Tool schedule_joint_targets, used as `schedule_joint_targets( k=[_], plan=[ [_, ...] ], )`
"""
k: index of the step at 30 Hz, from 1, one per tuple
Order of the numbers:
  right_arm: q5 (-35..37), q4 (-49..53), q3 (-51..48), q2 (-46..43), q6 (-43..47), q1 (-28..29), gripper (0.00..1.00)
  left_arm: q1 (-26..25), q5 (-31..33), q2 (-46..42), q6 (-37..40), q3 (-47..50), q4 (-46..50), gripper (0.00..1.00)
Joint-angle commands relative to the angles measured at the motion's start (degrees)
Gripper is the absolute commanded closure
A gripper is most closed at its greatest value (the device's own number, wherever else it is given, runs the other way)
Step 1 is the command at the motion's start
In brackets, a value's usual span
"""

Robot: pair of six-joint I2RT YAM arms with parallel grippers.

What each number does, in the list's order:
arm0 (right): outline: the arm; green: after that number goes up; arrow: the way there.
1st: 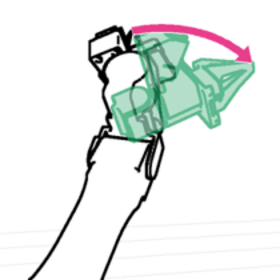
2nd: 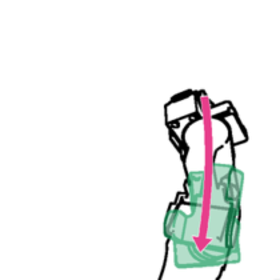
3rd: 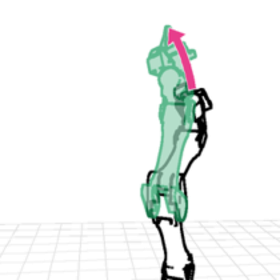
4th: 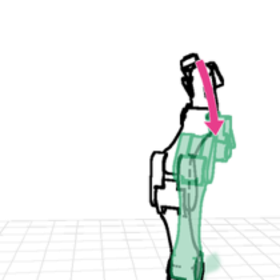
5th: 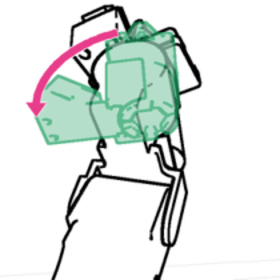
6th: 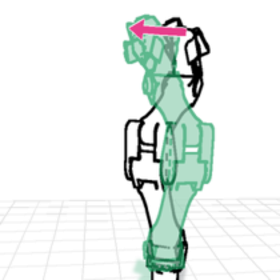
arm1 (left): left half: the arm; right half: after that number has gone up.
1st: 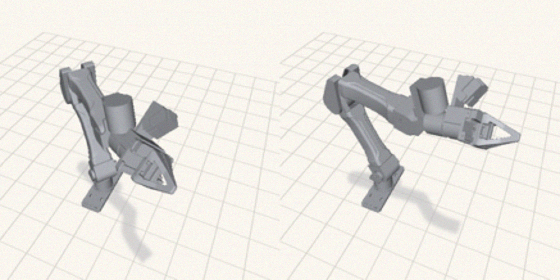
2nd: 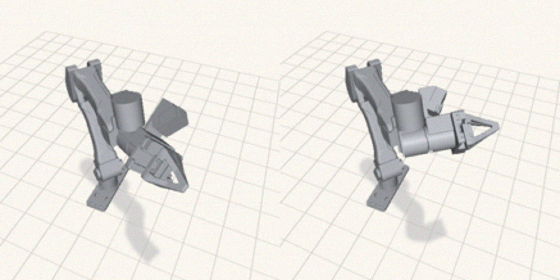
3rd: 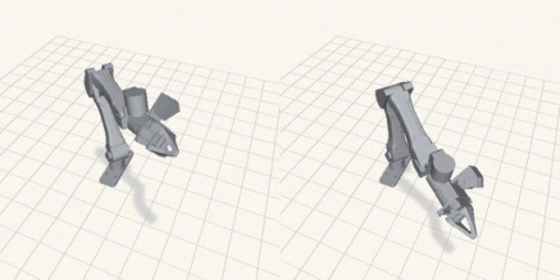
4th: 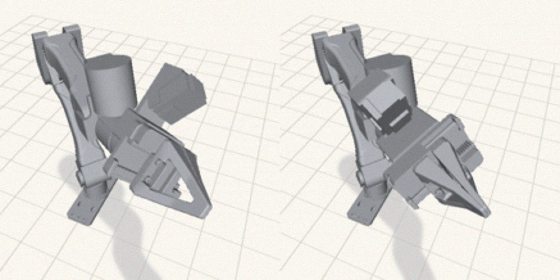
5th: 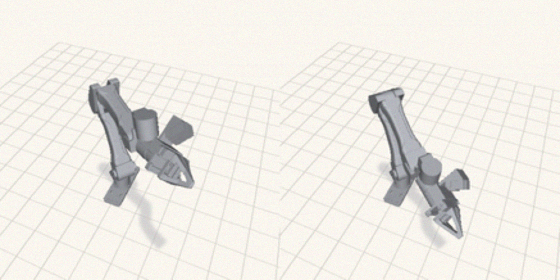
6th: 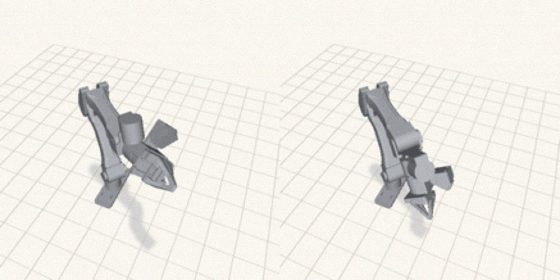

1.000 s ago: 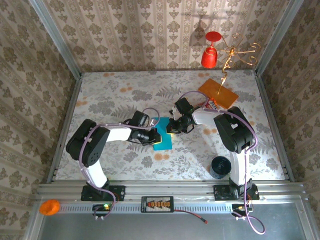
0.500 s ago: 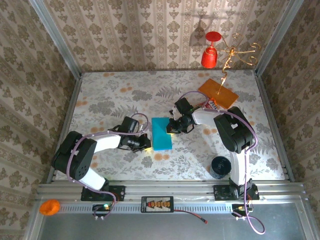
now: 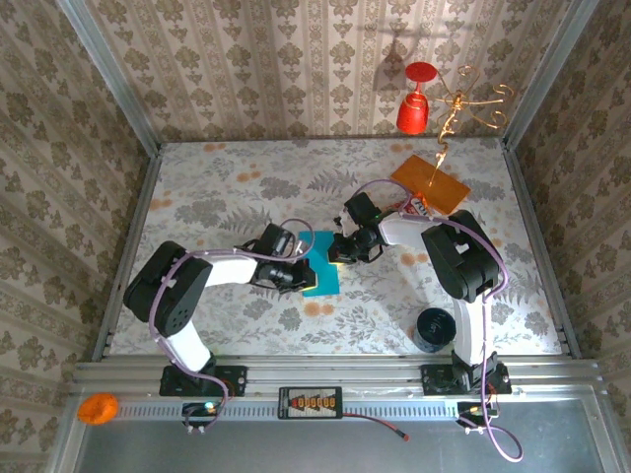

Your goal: Fold a paper plane with a square sheet of paper (pick it up from the middle)

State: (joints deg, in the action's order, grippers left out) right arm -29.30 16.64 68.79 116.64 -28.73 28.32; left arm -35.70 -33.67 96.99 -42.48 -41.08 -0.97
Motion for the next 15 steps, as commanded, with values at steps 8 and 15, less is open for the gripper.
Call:
schedule_joint_targets(
  k=[8,15],
  plan=[
    [23.34,14.64,-7.23,11.02,-1.51,-1.46,0.96,-0.11,3.31,-8.84,0.74,12.44,7.15,1.0],
    [23.49,16.24,-4.43,7.83,-1.66,-1.33,0.96,3.01,4.88,-17.25,1.03,12.21,9.59,1.0]
  ],
)
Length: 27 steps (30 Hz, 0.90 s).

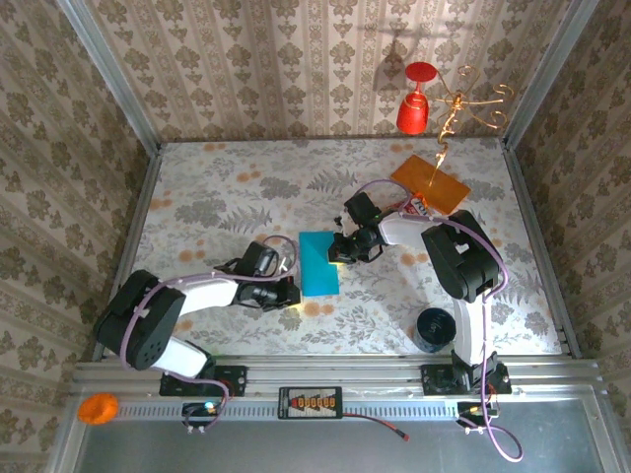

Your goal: Fold a paper plane with a square sheet of paper (pick it up from the middle)

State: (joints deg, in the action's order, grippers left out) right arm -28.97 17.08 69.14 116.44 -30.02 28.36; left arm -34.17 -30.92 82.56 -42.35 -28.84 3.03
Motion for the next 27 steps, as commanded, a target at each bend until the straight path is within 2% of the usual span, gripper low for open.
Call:
schedule_joint_targets(
  k=[1,4,7,10,13,16,19,23,27],
  plan=[
    [23.01,16.28,-3.92,7.07,-0.43,-1.25,0.96,2.05,2.58,-4.2,0.68,-0.97,5.57,1.0],
    [22.23,16.41,-1.41,4.41,-0.48,-1.2,0.96,3.5,4.3,-6.72,-0.27,-3.6,4.58,0.99],
    [19.78,16.08,2.23,2.95,0.24,-1.18,0.95,4.85,4.28,-6.15,-1.32,-6.58,1.26,0.89],
    [14.23,14.04,4.77,1.81,2.67,-1.2,0.92,4.92,4.3,-3.14,-1.94,-9.62,-2.1,0.74],
    [9.51,11.58,6.87,0.43,5.66,-1.2,0.86,4.86,3.15,1.35,-2.74,-12.41,-6.25,0.65],
    [8.04,11.11,7.93,-2.32,6.94,-1.46,0.79,4.73,3.83,4.85,-3.26,-14.08,-9.76,0.56],
    [5.86,8.47,5.76,-6.99,4.25,-2.47,0.62,4.6,4.37,7.71,-4.31,-15.59,-12.08,0.52],
    [7.28,5.2,-0.14,-14.17,-0.29,-4.12,0.49,3.06,3.5,10.42,-5.14,-18.42,-13.23,0.48],
    [7.91,0.2,-8.27,-20.02,-6.57,-7.25,0.47,1.24,4.78,13.47,-3.8,-23.64,-7.78,0.48]
  ],
)
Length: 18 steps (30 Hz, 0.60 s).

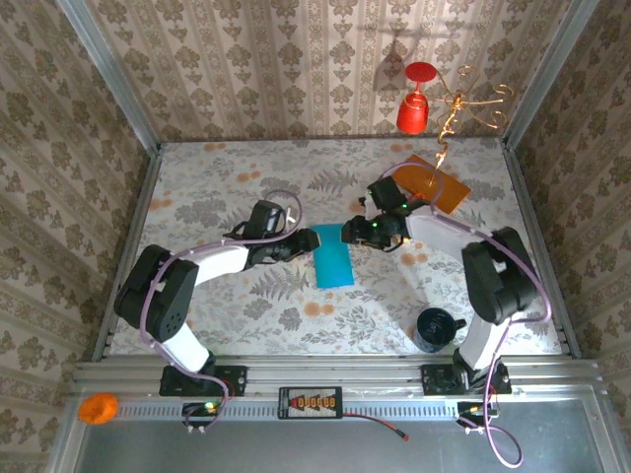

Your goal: Fold a paper plane with a square sheet of paper (pick it up from the middle)

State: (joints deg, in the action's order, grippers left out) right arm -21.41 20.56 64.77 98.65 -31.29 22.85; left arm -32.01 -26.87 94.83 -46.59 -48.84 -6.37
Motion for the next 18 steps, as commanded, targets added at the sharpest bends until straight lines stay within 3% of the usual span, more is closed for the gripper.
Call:
schedule_joint_targets(
  k=[1,11,18],
  plan=[
    [-0.44,-4.86,-5.93,-3.29,-6.72,-2.59,0.47,-1.19,1.15,1.98,0.47,-4.73,2.72,0.48],
    [-6.84,-4.83,-13.03,-6.3,-6.99,-3.65,0.48,-1.04,0.26,10.33,0.24,-11.6,6.63,0.61],
    [-9.71,-4.53,-14.84,-6.58,-5.88,-3.69,0.5,-1.78,2.57,12.57,1.2,-13.05,8.67,0.63]
  ],
)
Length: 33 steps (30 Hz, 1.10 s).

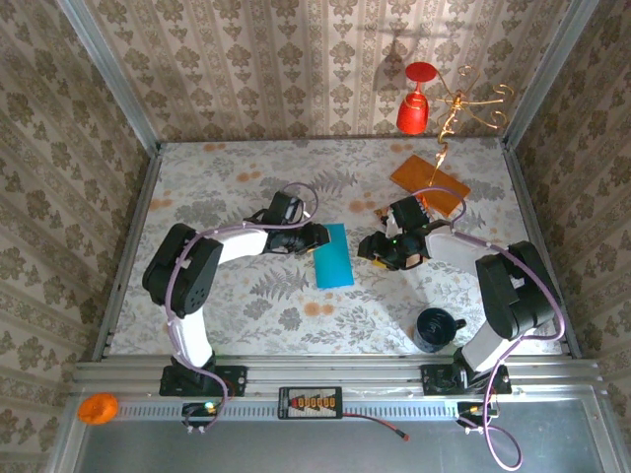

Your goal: Fold a paper plane with a square sheet of paper (pick it up from the middle)

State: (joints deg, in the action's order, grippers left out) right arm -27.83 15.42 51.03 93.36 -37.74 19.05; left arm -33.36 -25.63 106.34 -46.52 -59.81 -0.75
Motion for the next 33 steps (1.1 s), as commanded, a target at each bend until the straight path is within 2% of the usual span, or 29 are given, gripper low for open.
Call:
schedule_joint_targets(
  k=[1,11,19,28,33],
  plan=[
    [-3.75,0.29,-1.31,-1.22,0.32,0.25,0.5,-0.56,1.62,1.23,1.57,-2.11,3.49,0.63],
    [-4.97,1.41,-2.2,-0.55,-1.07,1.31,0.51,-0.82,2.23,3.86,0.34,-1.51,3.28,0.63],
    [-7.32,-3.72,-4.22,1.66,-5.92,4.02,0.52,-0.99,3.35,5.2,-0.93,-2.83,6.03,0.63],
    [-10.21,-3.32,-3.12,4.75,-6.66,4.65,0.56,-1.0,3.65,5.66,-0.26,-5.04,10.19,0.63],
    [-11.49,-5.38,-3.31,6.12,-7.59,4.91,0.62,-1.0,3.3,5.98,0.49,-6.2,11.56,0.64]
  ],
)
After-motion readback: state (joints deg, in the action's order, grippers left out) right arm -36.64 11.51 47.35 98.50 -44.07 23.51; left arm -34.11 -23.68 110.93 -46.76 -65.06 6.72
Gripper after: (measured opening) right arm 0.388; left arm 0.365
